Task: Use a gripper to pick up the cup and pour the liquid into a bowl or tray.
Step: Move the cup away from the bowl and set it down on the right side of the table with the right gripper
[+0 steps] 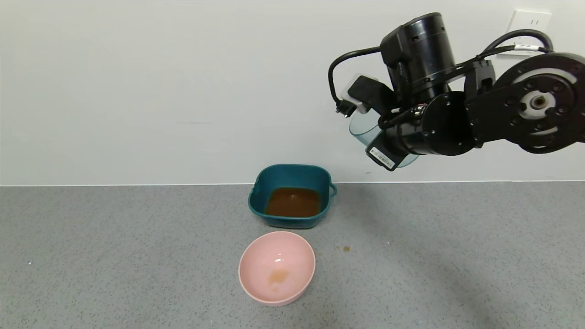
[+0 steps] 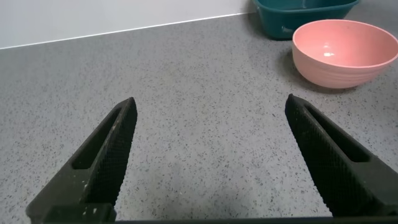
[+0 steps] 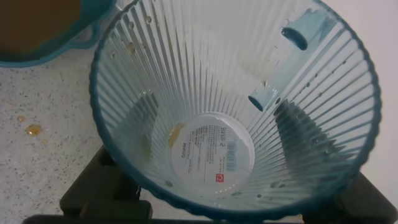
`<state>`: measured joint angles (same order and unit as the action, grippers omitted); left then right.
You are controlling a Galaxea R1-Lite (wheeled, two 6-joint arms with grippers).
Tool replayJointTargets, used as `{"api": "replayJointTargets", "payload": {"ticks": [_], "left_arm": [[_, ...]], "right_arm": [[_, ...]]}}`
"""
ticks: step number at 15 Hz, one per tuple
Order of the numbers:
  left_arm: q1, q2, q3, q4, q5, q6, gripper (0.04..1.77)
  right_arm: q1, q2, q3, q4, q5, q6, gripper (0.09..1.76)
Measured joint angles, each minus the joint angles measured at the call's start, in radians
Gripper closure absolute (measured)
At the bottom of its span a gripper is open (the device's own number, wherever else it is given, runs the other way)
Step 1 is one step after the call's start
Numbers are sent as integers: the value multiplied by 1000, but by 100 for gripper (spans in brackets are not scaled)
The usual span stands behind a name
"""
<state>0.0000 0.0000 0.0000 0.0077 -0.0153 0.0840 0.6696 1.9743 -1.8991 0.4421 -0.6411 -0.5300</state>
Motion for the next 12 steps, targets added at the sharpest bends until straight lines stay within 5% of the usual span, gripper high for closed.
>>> {"api": "replayJointTargets", "payload": {"ticks": [6,12], "left_arm": [[0,0,0,0,0,0,9],[0,0,0,0,0,0,9]], "right_arm": [[-90,-160,210,-66,82,139,50],[-211,-296,632,-509,179,150,50]]}}
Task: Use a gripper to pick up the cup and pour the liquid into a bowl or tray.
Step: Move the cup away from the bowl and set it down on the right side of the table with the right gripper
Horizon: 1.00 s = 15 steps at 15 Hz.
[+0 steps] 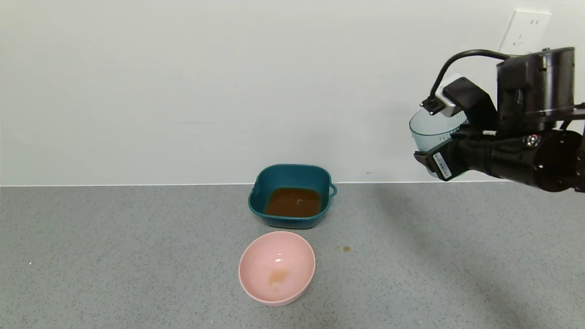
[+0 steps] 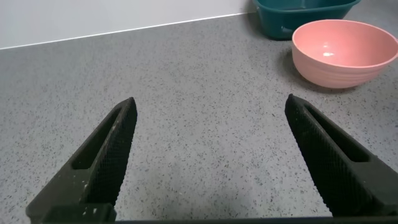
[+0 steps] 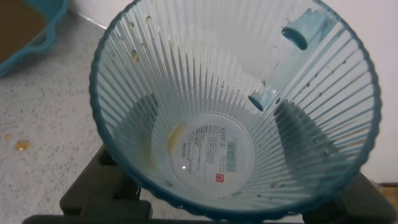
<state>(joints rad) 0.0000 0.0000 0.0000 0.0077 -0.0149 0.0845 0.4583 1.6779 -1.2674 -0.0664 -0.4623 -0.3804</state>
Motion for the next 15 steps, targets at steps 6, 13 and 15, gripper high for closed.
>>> {"api": "replayJointTargets", "payload": {"ticks": [6,13,15], "left_arm": [[0,0,0,0,0,0,9],[0,0,0,0,0,0,9],[0,0,0,0,0,0,9]], "right_arm": [[-81,-58,314,-326,37,117,50],[-114,-80,512,-551,55,190,50],[-123,-64,531,-563,57,211,51]]}}
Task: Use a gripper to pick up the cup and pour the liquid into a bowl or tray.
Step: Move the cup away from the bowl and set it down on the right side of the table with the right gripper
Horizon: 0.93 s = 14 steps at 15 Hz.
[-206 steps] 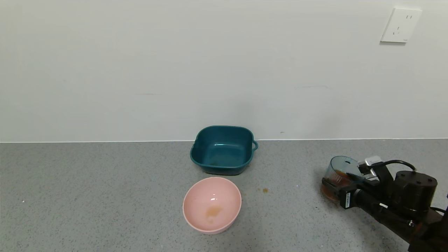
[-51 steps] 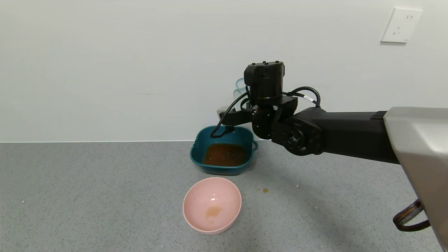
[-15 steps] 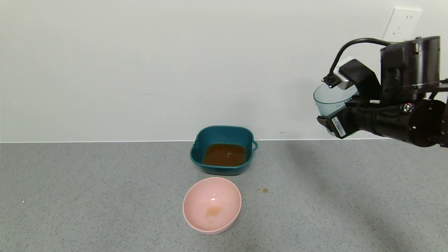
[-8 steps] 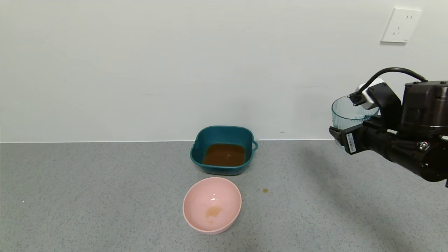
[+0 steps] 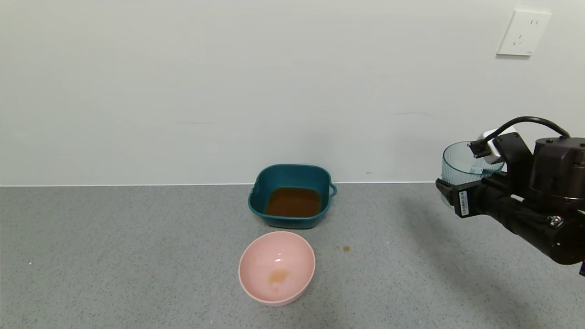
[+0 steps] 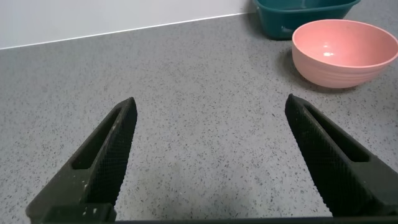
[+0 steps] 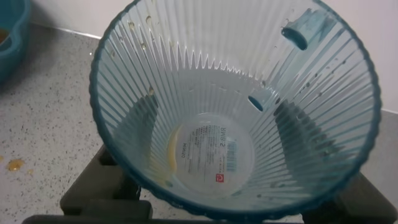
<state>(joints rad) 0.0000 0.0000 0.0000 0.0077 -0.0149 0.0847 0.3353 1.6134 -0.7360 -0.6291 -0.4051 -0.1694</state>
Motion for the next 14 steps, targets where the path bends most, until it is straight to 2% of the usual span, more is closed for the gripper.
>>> {"api": "replayJointTargets", "payload": {"ticks": [5,14], "left_arm": [[0,0,0,0,0,0,9],[0,0,0,0,0,0,9]], "right_arm": [[-26,66,34,-75,51,53,51],[-31,249,122,-329,62,58,51]]}}
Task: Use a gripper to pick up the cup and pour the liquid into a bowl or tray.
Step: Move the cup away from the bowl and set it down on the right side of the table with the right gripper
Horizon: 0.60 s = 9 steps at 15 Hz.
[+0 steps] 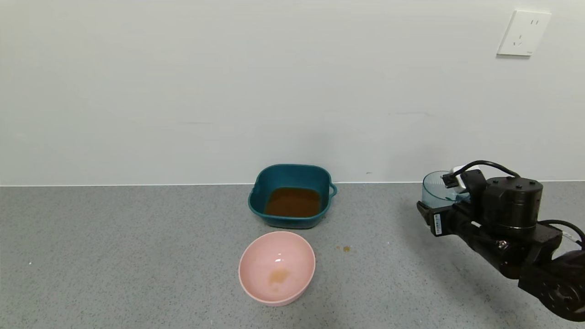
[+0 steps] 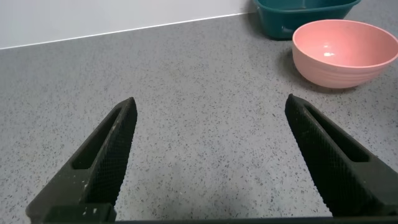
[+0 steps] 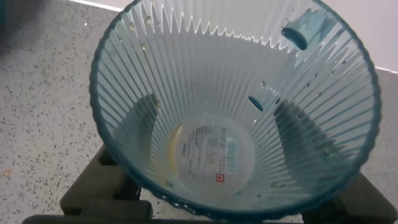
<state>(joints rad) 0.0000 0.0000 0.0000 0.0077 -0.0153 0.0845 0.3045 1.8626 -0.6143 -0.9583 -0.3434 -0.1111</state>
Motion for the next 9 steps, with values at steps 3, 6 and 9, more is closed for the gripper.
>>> {"api": "replayJointTargets", "payload": {"ticks": [3,6,9], "left_arm": [[0,0,0,0,0,0,9],[0,0,0,0,0,0,9],[0,0,0,0,0,0,9]], "right_arm": [[-1,51,15,-27,1,1,51],[-3,87,19,-26,3,1,51],[0,108,20,-23,6,12,51]]}}
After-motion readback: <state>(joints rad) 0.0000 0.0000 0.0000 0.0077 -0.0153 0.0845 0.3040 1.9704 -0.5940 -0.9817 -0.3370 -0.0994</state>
